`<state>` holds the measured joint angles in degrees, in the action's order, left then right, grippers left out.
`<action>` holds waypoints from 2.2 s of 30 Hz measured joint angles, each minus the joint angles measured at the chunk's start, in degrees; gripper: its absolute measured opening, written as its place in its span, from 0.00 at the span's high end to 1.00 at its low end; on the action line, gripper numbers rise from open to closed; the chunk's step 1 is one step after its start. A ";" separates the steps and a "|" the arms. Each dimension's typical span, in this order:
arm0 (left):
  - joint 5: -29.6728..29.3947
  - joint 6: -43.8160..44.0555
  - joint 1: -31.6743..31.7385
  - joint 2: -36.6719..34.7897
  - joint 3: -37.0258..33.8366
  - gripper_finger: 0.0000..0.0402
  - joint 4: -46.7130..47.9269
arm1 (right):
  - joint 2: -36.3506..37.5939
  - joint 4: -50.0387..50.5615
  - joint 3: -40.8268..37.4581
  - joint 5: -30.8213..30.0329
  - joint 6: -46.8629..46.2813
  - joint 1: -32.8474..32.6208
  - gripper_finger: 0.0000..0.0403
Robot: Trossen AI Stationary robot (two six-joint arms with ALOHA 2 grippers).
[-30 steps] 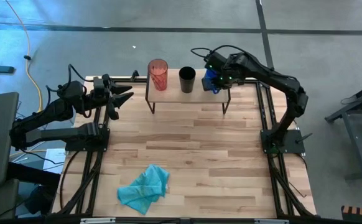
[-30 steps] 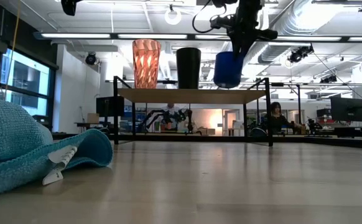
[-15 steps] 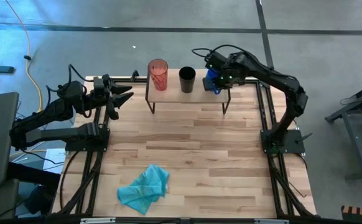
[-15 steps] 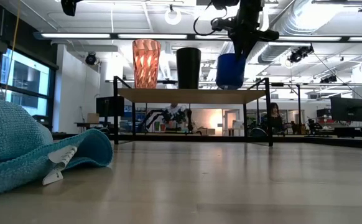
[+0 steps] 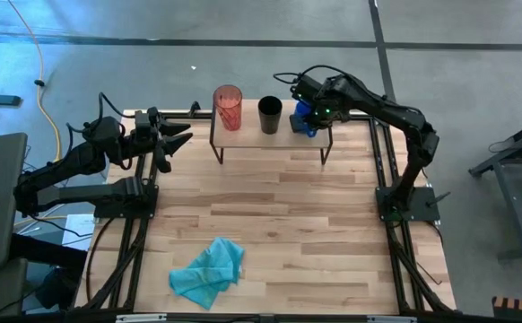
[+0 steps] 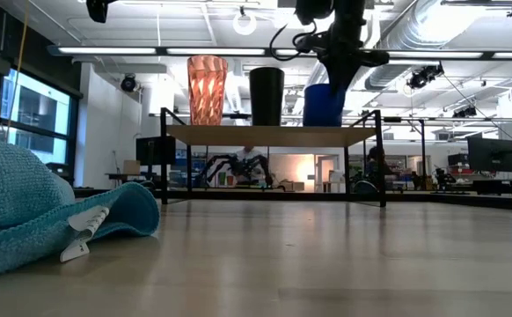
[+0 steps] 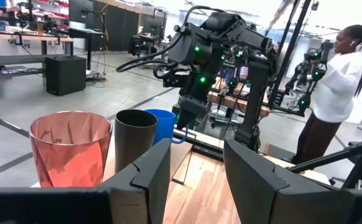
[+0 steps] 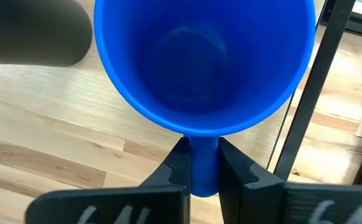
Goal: Stack small to large cups/mugs on shelf
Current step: Put the blue mug on the shelf
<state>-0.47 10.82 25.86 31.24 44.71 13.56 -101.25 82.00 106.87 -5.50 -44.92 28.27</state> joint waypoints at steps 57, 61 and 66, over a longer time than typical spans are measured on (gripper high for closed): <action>0.00 0.05 0.01 0.00 0.00 0.66 0.42 | 0.11 -1.28 0.02 0.09 -3.25 0.22 0.88; 0.00 0.03 0.00 0.02 0.00 0.66 0.41 | 0.11 -1.27 0.02 0.69 -5.47 0.20 0.86; 0.00 -0.03 0.01 0.00 0.00 0.66 0.42 | 0.11 -1.27 0.02 1.03 -6.69 -0.11 0.85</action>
<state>-0.47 10.78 25.87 31.24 44.71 13.98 -101.14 80.73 106.89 -4.47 -51.60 28.16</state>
